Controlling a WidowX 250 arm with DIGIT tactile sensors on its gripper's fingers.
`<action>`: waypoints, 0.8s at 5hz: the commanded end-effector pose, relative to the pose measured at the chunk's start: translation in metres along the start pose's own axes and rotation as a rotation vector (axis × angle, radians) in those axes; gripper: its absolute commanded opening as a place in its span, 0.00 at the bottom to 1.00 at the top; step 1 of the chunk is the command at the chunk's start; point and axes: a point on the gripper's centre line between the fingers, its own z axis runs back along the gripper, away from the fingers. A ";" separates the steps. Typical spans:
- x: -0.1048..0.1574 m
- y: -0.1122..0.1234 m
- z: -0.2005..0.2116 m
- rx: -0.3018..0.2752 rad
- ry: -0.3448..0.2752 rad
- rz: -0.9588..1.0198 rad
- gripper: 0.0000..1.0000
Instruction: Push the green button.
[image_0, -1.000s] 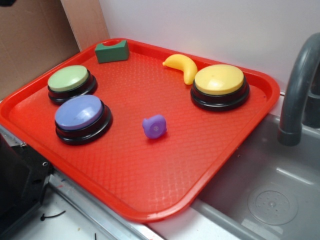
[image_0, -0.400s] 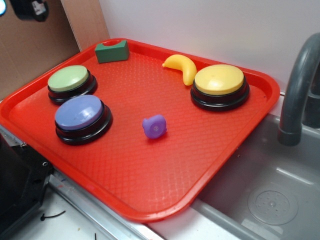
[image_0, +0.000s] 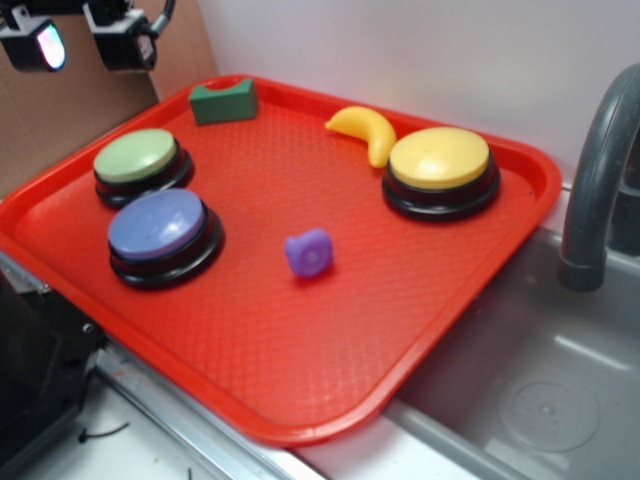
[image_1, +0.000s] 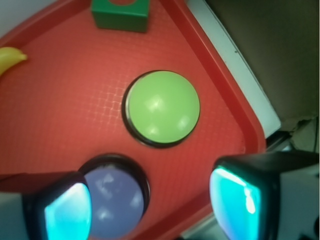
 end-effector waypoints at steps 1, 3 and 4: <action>0.019 0.002 -0.037 0.024 -0.047 -0.026 1.00; 0.020 -0.005 -0.064 0.029 0.011 -0.072 1.00; 0.018 -0.005 -0.059 0.019 0.007 -0.071 1.00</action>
